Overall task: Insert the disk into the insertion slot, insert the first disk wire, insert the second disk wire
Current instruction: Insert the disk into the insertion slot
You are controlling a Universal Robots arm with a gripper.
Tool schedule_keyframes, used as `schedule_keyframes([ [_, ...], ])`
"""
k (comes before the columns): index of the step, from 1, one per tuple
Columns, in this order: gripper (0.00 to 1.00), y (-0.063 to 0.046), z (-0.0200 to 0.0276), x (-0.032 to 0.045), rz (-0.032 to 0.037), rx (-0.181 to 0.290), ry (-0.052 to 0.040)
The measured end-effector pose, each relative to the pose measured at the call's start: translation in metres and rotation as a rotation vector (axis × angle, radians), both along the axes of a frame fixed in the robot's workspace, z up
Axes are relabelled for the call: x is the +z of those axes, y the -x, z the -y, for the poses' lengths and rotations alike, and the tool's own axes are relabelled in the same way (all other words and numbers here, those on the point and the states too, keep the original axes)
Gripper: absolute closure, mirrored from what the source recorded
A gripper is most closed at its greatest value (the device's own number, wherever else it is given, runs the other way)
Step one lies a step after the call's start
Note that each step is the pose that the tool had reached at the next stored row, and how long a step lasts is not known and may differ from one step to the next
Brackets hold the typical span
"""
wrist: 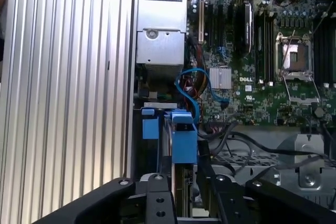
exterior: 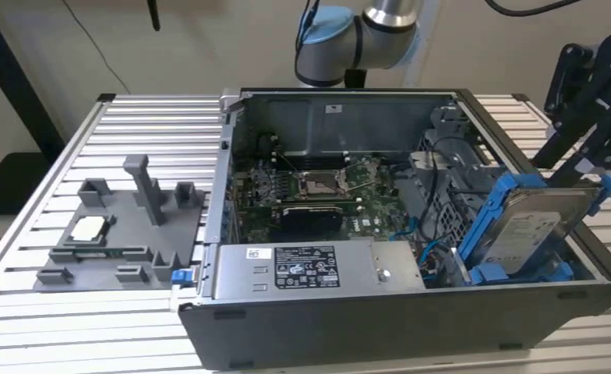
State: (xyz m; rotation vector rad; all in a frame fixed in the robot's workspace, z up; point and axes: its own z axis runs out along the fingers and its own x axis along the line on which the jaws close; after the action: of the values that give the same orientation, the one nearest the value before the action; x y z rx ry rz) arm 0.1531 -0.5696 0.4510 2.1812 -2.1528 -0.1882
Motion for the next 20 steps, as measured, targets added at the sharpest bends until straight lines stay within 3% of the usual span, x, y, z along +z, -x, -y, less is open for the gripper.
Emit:
schedule_keyframes([
  [2, 0.66, 0.000, 0.0000, 0.0019, 0.0022, 0.000, -0.0004],
  [5, 0.69, 0.000, -0.0001, -0.0016, 0.0098, 0.000, -0.0002],
  [6, 0.76, 0.000, -0.0001, -0.0034, 0.0106, 0.000, 0.0001],
  [11, 0.78, 0.000, -0.0001, -0.0125, 0.0111, 0.000, 0.0014],
  [12, 0.85, 0.000, -0.0001, -0.0141, 0.0111, 0.000, 0.0024],
  [17, 0.85, 0.000, -0.0001, -0.0228, 0.0112, 0.000, 0.0094],
  [19, 0.85, 0.001, 0.0010, -0.0297, 0.0105, -0.001, 0.0041],
  [20, 0.85, 0.001, 0.0016, -0.0284, 0.0108, -0.001, 0.0074],
])
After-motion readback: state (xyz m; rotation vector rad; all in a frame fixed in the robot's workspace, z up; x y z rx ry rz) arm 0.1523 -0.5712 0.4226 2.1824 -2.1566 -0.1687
